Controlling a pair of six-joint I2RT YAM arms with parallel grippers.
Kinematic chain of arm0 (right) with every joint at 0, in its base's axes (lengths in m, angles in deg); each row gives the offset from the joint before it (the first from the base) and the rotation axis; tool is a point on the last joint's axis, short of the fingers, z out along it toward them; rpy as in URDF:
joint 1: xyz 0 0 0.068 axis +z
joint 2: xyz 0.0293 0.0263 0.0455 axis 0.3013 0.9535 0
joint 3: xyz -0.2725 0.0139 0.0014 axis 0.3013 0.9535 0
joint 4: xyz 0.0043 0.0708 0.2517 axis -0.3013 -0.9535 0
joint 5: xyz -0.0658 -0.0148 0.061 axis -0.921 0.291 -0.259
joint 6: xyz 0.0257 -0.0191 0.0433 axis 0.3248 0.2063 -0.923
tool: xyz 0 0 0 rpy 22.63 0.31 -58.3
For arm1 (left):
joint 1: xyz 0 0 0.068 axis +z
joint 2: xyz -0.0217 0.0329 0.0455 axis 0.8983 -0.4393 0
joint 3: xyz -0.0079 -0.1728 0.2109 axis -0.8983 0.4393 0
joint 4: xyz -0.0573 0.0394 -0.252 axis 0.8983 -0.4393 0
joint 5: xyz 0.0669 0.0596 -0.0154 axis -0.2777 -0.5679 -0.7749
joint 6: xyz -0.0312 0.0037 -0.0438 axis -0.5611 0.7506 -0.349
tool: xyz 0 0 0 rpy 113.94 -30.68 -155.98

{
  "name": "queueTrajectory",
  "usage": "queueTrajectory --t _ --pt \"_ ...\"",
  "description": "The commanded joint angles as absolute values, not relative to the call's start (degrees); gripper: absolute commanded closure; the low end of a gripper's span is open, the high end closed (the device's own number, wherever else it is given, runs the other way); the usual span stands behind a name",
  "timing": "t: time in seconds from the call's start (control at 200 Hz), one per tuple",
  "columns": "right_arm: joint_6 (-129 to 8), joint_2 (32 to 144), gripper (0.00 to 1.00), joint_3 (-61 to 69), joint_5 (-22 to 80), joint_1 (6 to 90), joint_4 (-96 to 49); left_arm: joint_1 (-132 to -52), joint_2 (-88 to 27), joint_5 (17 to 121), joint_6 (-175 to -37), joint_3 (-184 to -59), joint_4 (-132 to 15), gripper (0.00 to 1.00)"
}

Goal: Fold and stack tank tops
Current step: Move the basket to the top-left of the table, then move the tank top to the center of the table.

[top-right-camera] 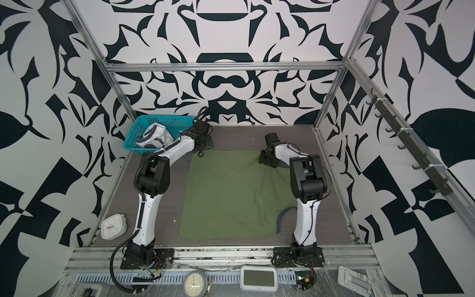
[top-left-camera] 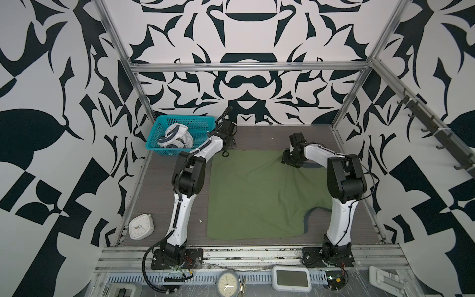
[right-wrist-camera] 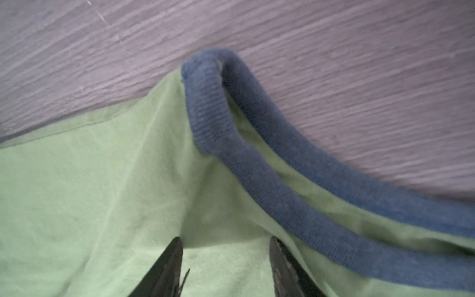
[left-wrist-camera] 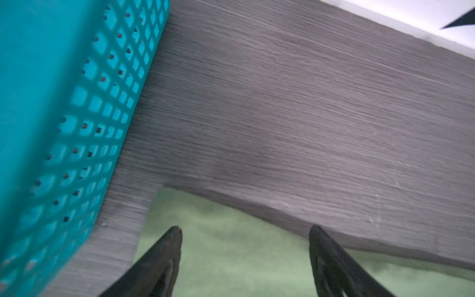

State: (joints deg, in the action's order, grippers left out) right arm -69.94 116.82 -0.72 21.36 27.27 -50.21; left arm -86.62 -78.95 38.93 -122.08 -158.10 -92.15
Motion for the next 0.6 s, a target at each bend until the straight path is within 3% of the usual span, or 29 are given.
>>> queueTrajectory --t 0.0,0.195,0.4,0.595 --pt "-69.70 117.01 0.43 0.26 20.65 27.16 -51.35 -84.75 -80.03 37.04 -121.16 -160.36 -94.64 0.19" --pt "-69.10 117.23 0.43 -1.79 19.00 27.09 -52.96 -84.14 -80.10 34.23 -120.23 -163.33 -97.81 0.19" --pt "-68.03 112.09 0.39 -2.61 18.71 27.30 -56.28 -89.95 -68.16 33.15 -120.10 -151.95 -93.79 0.17" --pt "-67.76 106.94 0.34 0.35 18.71 28.15 -57.79 -92.32 -62.70 39.24 -124.36 -141.75 -89.40 0.19"
